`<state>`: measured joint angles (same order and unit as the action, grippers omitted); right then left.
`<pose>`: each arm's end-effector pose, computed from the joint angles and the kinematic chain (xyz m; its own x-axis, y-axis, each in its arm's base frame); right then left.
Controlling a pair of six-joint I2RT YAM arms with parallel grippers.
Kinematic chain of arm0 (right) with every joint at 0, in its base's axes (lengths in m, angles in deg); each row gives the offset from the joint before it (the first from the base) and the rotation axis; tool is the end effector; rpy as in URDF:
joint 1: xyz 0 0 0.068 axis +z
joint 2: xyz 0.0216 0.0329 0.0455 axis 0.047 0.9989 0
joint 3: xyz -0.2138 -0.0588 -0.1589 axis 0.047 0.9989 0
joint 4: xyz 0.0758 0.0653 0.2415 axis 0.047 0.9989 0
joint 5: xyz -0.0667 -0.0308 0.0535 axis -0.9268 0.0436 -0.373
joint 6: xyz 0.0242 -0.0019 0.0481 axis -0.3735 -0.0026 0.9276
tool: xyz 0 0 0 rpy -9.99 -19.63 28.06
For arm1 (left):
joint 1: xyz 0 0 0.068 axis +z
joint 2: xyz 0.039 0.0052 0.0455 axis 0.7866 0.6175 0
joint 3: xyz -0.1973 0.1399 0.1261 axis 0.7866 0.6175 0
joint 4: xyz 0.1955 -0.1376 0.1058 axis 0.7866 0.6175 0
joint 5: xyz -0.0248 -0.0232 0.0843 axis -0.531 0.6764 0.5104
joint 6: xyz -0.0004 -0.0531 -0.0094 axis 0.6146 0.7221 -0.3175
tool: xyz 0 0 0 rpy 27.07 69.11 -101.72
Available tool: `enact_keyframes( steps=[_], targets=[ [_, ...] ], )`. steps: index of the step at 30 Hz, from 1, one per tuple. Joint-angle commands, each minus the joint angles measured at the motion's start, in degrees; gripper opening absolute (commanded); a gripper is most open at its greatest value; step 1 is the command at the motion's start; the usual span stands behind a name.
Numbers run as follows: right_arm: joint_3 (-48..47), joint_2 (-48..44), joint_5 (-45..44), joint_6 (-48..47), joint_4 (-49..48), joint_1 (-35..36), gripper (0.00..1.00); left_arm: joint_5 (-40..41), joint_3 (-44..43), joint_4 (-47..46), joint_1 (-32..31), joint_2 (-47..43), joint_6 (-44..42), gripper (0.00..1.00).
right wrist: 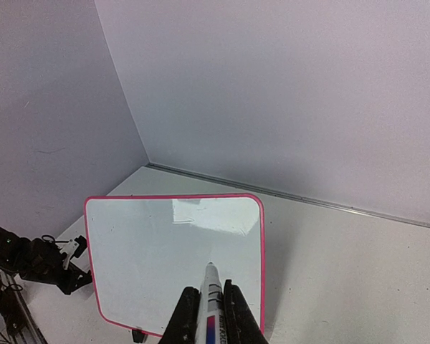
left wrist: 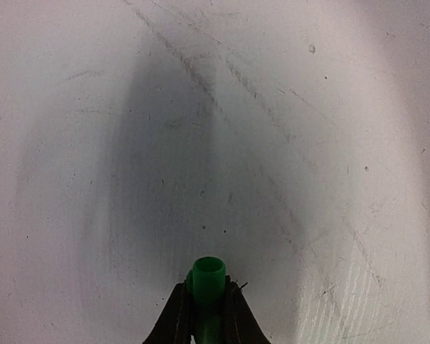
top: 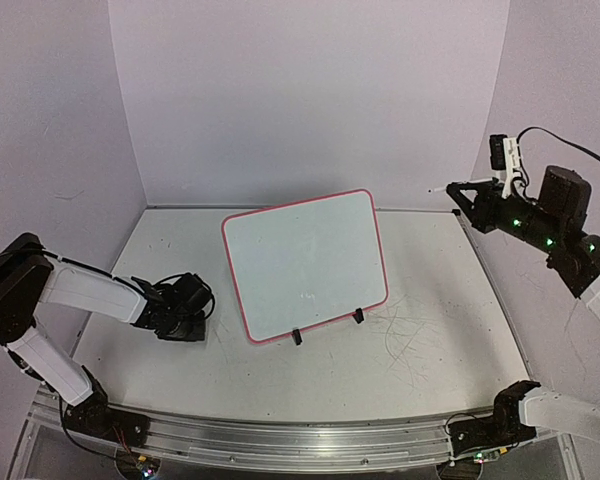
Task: Write a sentence on the whiteboard
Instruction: Place the pen cap at the center of the board.
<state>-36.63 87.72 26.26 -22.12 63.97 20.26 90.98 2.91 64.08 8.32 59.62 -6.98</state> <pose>0.1789 0.0724 0.4072 -0.1309 0.0691 -0.9890 -0.6665 0.7323 0.1393 0.1923 -0.1638 0.1244 -0.8514 -0.0194 -0.5242 -0.0342 0.9992 0.0186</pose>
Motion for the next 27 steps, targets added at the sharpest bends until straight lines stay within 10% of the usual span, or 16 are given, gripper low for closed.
enact_keyframes(
  steps=[1, 14, 27],
  targets=[
    [0.49, -0.01, -0.22, 0.17, -2.09, 0.1, 0.0, -0.42, 1.17, -1.31, 0.22, -0.9, 0.42, 0.16],
    [0.01, 1.4, -4.73, 1.3, -2.62, 0.07, 0.0, -0.76, 1.74, -1.45, 0.22, -5.12, -0.17, 0.29],
    [-1.42, 5.85, 1.05, 6.55, -3.38, 0.1, 0.0, -0.61, -0.98, 2.97, 0.75, -25.22, -0.23, 0.7]
  ],
)
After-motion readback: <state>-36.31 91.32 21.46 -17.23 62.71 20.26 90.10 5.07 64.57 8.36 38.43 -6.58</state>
